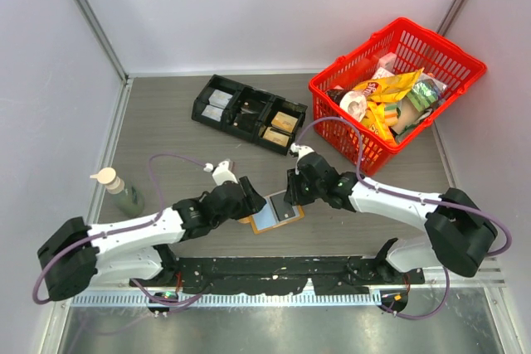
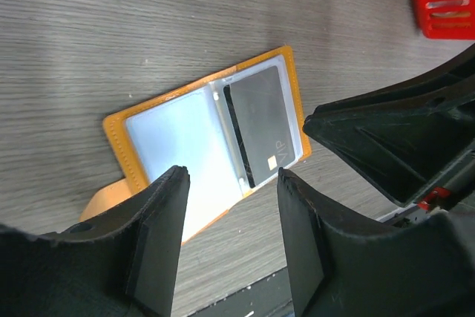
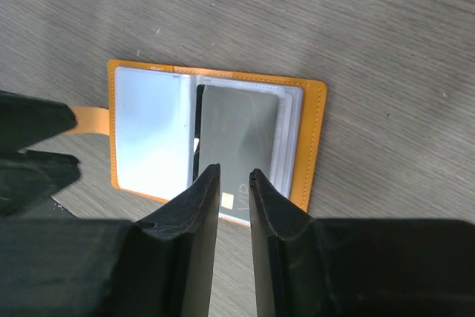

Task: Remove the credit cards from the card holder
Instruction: Remove the credit card from the card holder.

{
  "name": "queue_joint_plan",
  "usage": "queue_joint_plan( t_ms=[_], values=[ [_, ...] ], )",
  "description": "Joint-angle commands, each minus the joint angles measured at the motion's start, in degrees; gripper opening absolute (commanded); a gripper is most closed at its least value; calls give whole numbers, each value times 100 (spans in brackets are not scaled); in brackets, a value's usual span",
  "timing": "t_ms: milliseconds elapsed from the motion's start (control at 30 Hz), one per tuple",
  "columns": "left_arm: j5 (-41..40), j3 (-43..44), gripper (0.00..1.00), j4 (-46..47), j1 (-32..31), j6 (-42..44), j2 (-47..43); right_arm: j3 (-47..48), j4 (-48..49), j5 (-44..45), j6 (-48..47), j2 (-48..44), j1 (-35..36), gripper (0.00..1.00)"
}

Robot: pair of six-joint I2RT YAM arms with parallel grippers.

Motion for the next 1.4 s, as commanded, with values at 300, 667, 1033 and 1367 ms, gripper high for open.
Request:
queue_joint_plan(
  t_ms=[300, 667, 1033, 1367],
  values=[
    [819, -245, 52, 2585, 190, -286, 1672, -257, 718, -479, -98, 404, -325, 21],
    [1144, -702, 50, 3649, 287, -577, 2252, -555, 973, -716, -19, 615, -326, 20],
    [1329, -896, 48, 4265, 304, -665, 2349, -661, 974, -681, 34, 650, -352, 21],
    [1356, -1001, 38, 4678, 304, -814, 1927, -687, 974, -655, 52, 694, -352, 21]
  ],
)
